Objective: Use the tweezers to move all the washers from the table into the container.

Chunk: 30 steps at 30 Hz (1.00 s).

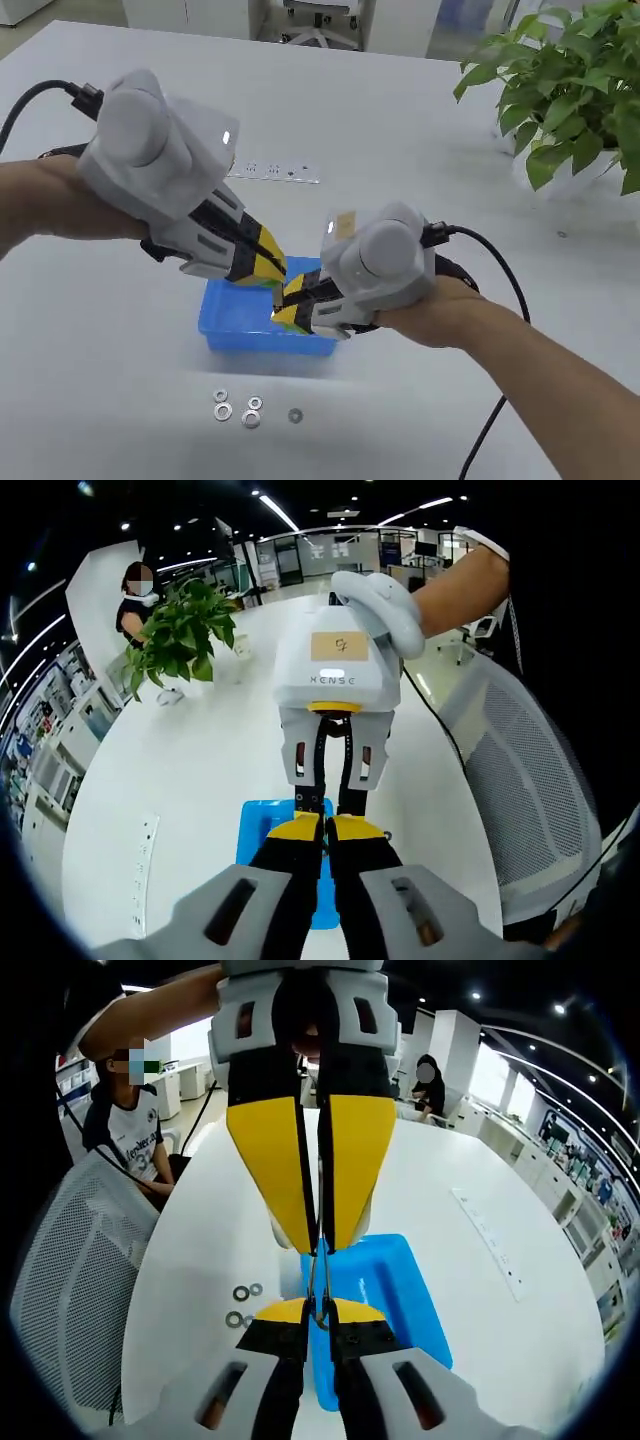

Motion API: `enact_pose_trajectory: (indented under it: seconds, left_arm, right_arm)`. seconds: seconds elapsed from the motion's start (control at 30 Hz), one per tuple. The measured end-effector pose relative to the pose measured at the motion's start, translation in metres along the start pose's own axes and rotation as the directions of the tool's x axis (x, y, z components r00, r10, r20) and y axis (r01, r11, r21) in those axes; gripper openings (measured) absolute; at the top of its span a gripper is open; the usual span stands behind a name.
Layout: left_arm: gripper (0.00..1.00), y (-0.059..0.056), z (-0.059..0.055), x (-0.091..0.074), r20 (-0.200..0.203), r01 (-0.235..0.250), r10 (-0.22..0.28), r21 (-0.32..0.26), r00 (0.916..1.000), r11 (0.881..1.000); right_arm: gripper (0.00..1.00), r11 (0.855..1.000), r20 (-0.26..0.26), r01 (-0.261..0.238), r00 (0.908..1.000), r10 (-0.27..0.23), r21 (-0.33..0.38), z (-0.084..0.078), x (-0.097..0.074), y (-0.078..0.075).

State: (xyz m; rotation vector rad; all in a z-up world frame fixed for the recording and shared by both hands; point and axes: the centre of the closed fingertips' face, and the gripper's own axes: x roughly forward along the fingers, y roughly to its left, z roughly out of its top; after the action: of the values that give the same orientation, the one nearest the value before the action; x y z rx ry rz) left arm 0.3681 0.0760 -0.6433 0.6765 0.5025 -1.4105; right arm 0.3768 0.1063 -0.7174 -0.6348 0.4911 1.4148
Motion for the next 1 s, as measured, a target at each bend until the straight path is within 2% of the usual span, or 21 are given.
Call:
enact_pose_trajectory:
  seconds: [0.63, 1.0]
  left_arm:
    - [0.06, 0.027, -0.021, 0.027, -0.017, 0.013, -0.013, -0.012, 0.9998, 1.000]
    - [0.06, 0.038, -0.034, 0.040, -0.023, 0.011, -0.012, -0.024, 0.9997, 1.000]
  right_arm:
    - [0.09, 1.000, -0.023, 0.007, 0.9997, -0.006, 0.022, -0.028, 0.019, -0.027]
    - [0.09, 1.000, -0.039, 0.005, 0.9992, -0.004, 0.024, -0.042, 0.031, -0.038]
